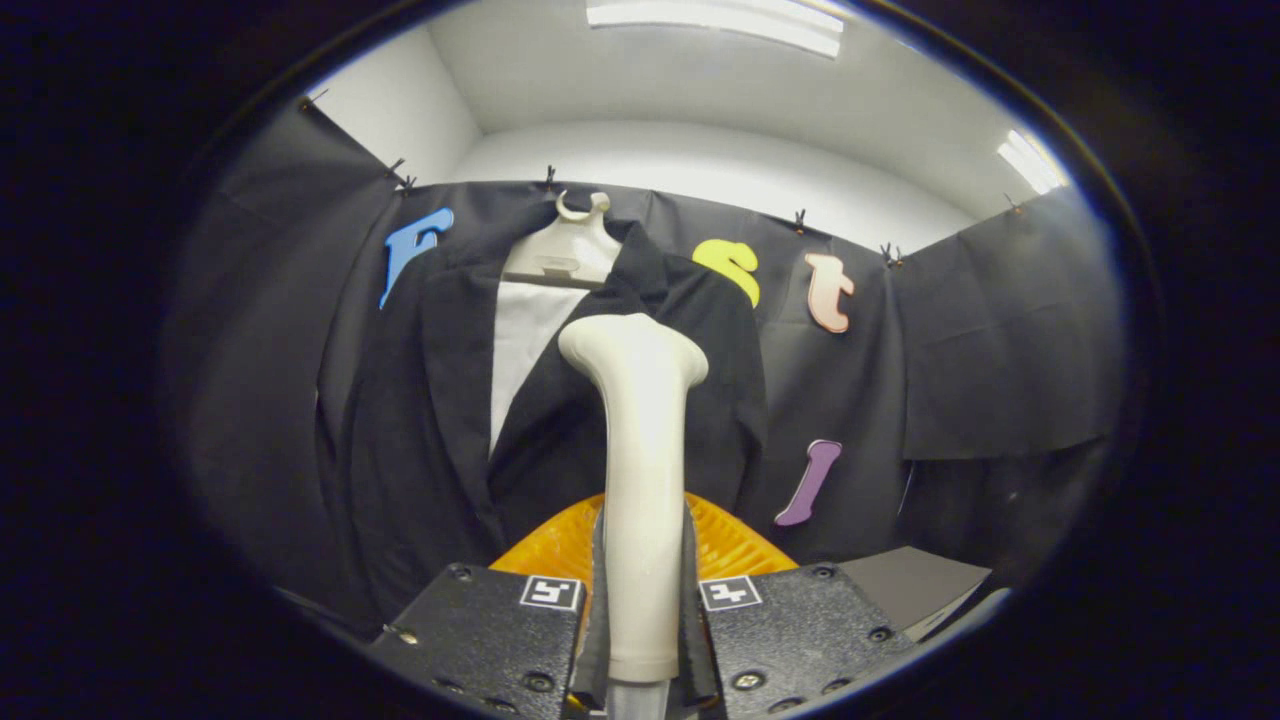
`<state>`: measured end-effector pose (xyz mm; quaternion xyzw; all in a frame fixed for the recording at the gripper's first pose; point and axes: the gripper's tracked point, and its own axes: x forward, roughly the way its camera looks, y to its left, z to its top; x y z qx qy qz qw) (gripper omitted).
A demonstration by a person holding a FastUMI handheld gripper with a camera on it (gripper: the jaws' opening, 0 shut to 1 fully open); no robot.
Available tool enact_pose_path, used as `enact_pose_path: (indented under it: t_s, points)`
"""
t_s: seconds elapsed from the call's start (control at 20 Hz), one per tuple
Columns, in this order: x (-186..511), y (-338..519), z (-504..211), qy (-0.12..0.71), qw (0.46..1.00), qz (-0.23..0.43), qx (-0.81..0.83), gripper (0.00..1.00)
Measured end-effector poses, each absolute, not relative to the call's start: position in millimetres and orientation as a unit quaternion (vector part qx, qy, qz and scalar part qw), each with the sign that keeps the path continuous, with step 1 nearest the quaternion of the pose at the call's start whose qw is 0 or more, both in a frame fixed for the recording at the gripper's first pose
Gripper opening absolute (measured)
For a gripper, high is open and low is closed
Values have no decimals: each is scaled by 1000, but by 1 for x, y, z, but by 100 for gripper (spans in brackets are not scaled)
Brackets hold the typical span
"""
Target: Iron the clothes twice with a garment steamer, once on the left side and once on the right side.
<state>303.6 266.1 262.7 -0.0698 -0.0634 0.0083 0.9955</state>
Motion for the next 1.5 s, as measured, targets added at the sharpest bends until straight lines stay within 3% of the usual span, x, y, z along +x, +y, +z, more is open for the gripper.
enact_pose_path:
  t_s: [1.5]
  points:
    - [225,263,58,103,985,59,-128,30]
